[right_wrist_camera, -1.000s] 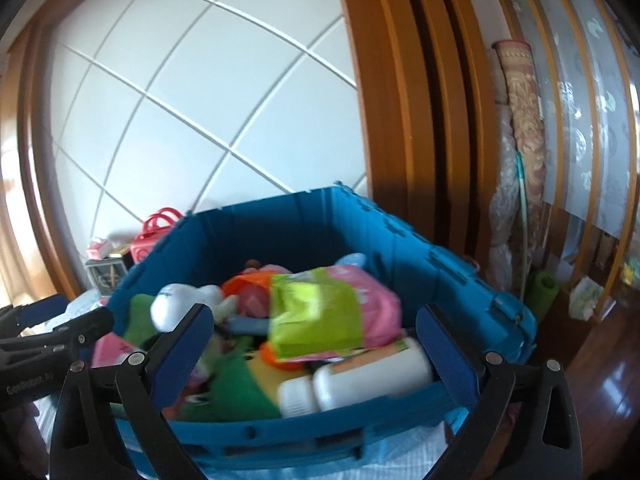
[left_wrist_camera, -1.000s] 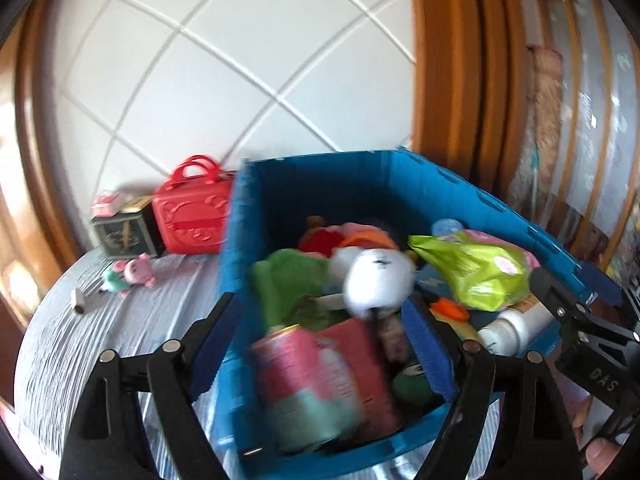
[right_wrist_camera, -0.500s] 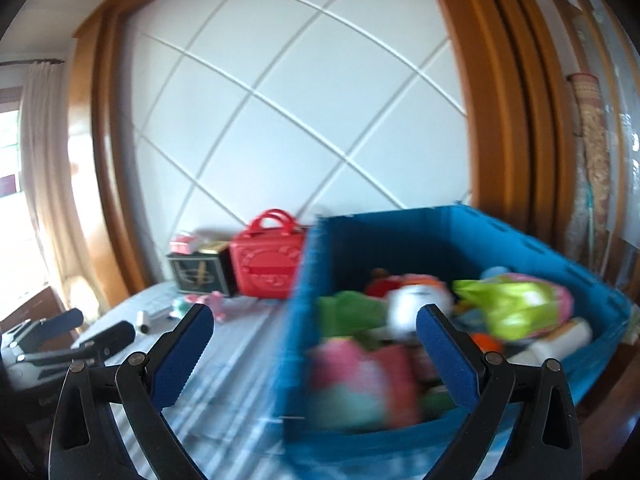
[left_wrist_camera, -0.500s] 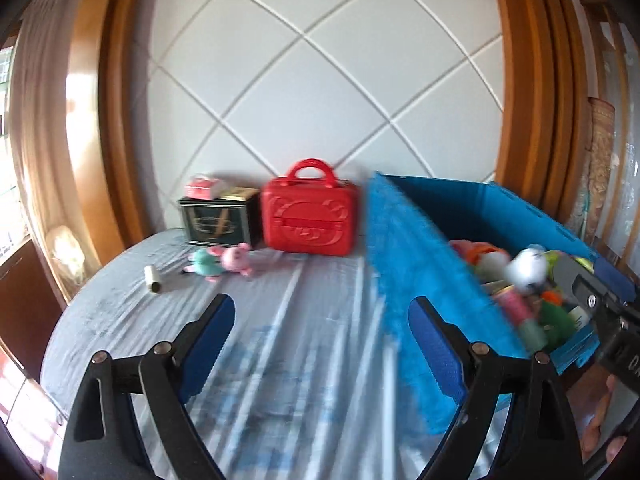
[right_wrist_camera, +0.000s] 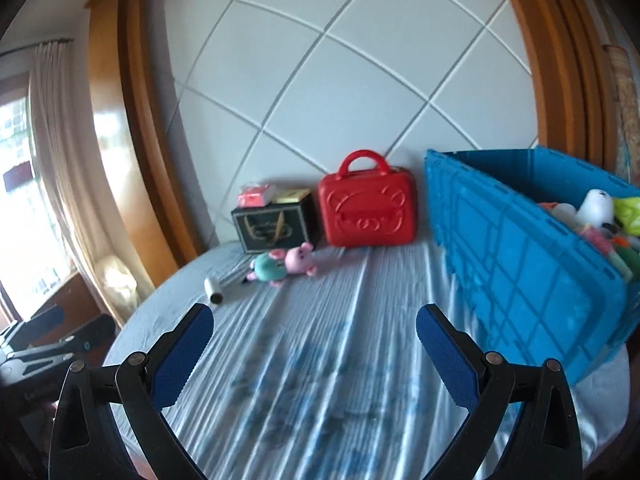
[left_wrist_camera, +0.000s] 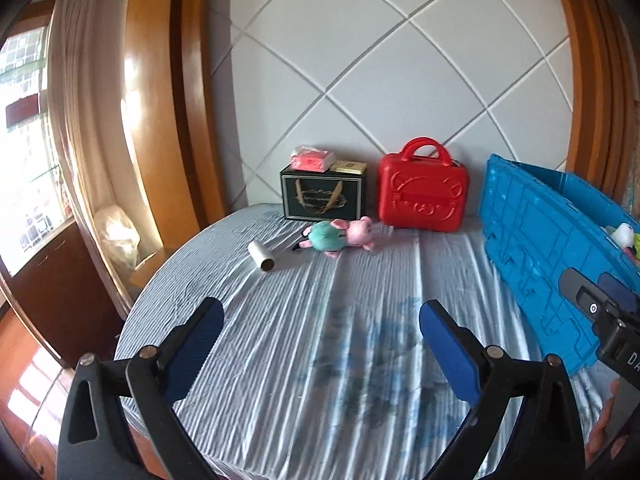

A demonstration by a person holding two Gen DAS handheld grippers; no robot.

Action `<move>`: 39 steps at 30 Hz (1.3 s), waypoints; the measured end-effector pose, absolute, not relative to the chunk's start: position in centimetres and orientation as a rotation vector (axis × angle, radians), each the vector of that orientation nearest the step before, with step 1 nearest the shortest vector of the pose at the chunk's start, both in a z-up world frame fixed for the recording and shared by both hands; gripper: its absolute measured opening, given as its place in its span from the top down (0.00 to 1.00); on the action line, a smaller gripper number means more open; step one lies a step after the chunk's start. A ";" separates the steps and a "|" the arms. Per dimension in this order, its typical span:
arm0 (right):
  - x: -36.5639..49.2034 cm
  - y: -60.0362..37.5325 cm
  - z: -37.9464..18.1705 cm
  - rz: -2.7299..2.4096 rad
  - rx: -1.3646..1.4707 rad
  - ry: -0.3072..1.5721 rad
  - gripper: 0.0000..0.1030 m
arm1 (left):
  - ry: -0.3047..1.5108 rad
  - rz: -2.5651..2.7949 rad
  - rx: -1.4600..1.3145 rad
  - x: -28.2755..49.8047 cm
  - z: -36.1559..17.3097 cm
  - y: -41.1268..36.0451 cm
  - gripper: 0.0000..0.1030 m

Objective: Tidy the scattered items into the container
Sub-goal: 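Open both tools to drop the bunny and wipes bag into the crate, withdraw, then approach the white lint roller with the left tool and the pig plush with the right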

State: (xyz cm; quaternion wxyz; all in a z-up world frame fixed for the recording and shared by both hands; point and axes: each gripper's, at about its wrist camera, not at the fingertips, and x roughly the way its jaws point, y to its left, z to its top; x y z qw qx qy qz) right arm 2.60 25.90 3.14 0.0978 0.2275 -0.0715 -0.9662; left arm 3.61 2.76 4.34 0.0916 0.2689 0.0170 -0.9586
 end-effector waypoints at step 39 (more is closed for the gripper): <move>-31.8 9.2 -6.8 -2.746 1.097 -0.083 0.00 | 0.198 -2.546 1.222 -30.5 -10.4 -19.5 0.03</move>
